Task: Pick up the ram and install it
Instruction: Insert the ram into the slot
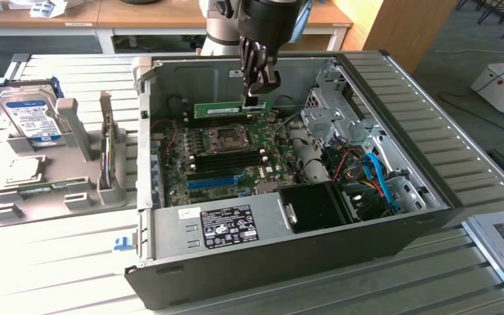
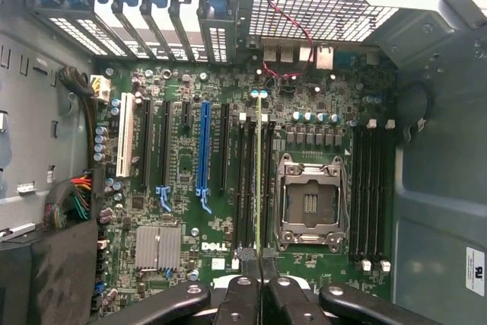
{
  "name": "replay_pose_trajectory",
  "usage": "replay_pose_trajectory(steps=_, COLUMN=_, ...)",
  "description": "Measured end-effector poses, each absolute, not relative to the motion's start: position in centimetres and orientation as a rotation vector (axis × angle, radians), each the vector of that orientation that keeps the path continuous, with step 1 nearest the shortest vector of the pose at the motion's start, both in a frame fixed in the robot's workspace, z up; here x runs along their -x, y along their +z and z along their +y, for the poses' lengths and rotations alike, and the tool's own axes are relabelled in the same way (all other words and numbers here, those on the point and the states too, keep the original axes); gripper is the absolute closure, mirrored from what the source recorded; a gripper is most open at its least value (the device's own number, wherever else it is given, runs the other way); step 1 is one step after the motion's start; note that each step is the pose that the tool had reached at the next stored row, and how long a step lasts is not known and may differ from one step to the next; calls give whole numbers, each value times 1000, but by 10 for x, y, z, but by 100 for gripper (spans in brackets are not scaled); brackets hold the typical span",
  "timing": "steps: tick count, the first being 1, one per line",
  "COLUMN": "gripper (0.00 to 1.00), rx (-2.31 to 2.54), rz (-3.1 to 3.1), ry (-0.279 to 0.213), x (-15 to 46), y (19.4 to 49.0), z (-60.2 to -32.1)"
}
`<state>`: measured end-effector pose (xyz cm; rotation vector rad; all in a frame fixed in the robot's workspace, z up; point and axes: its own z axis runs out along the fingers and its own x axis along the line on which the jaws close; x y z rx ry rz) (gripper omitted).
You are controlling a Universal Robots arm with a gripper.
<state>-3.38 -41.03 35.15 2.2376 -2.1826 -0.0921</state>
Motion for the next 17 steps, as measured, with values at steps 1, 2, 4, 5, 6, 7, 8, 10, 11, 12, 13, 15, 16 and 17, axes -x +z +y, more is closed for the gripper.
replay_pose_trajectory(steps=1, gripper=89, rx=-2238, rz=-2183, ry=-92, x=34, y=351, z=-410)
replay_pose_trajectory(steps=2, gripper=89, rx=-2237, rz=-2182, ry=-92, x=34, y=351, z=-410)
replay_pose_trajectory(steps=4, gripper=89, rx=-2238, rz=-2183, ry=-92, x=34, y=351, z=-410)
replay_pose_trajectory(steps=5, gripper=89, rx=-2238, rz=-2183, ry=-92, x=34, y=350, z=-410)
replay_pose_trajectory(steps=6, gripper=89, rx=-2238, rz=-2183, ry=-92, x=34, y=349, z=-410)
replay_pose_trajectory(steps=7, gripper=89, rx=-2238, rz=-2183, ry=-92, x=34, y=348, z=-410)
replay_pose_trajectory(steps=8, gripper=89, rx=-2238, rz=-2183, ry=-92, x=34, y=347, z=-410)
replay_pose_trajectory(steps=10, gripper=89, rx=-2238, rz=-2183, ry=-92, x=34, y=345, z=-410)
replay_pose_trajectory(steps=11, gripper=89, rx=-2238, rz=-2183, ry=-92, x=34, y=344, z=-410)
replay_pose_trajectory(steps=12, gripper=89, rx=-2238, rz=-2183, ry=-92, x=34, y=343, z=-410)
replay_pose_trajectory(steps=13, gripper=89, rx=-2238, rz=-2183, ry=-92, x=34, y=342, z=-410)
replay_pose_trajectory(steps=15, gripper=89, rx=-2238, rz=-2183, ry=-92, x=34, y=340, z=-410)
replay_pose_trajectory(steps=16, gripper=89, rx=-2238, rz=-2183, ry=-92, x=34, y=338, z=-410)
replay_pose_trajectory(steps=17, gripper=89, rx=-2238, rz=-2183, ry=-92, x=34, y=337, z=-410)
